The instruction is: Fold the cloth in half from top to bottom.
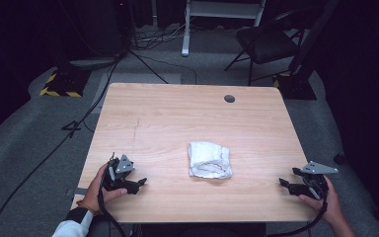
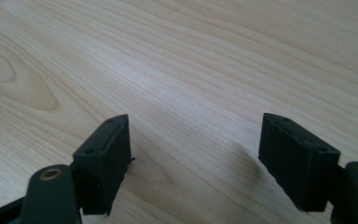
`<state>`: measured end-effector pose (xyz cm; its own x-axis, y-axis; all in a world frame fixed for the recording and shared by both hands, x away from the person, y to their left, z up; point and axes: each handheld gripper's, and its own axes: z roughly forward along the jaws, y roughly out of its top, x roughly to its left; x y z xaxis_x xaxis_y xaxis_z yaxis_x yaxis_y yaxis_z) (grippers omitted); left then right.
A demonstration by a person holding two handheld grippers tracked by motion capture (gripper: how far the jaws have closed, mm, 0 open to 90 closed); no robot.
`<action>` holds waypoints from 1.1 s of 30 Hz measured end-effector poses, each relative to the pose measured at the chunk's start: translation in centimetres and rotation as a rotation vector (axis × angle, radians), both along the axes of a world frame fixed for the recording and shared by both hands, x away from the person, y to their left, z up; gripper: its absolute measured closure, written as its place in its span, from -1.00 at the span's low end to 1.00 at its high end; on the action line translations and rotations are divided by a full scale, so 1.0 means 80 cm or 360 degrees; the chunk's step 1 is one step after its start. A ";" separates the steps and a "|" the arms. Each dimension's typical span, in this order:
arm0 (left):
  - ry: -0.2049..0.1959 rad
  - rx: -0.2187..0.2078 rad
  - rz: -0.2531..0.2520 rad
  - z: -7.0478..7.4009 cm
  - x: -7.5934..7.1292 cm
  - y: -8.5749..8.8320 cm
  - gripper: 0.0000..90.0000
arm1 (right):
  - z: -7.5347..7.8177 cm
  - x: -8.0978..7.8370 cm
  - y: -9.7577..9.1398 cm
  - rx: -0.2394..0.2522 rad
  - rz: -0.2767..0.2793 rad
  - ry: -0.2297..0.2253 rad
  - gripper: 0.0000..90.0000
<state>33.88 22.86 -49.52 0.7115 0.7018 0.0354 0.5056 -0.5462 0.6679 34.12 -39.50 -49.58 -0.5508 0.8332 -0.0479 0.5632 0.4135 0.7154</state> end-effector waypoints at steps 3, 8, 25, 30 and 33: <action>0.0058 -0.0035 0.0045 -0.004 0.000 0.011 -0.55 | -0.004 0.000 -0.003 0.0033 -0.0014 0.0017 -0.48; 0.0018 -0.0111 0.0028 -0.010 -0.003 0.024 -0.54 | -0.007 -0.001 -0.006 0.0078 -0.0029 0.0009 -0.51; 0.0017 -0.0097 0.0065 -0.011 -0.006 0.023 -0.57 | -0.010 -0.002 -0.006 0.0091 -0.0047 -0.0011 -0.55; 0.0017 -0.0097 0.0065 -0.011 -0.006 0.023 -0.57 | -0.010 -0.002 -0.006 0.0091 -0.0047 -0.0011 -0.55; 0.0017 -0.0098 0.0065 -0.011 -0.006 0.023 -0.57 | -0.010 -0.002 -0.006 0.0091 -0.0047 -0.0011 -0.55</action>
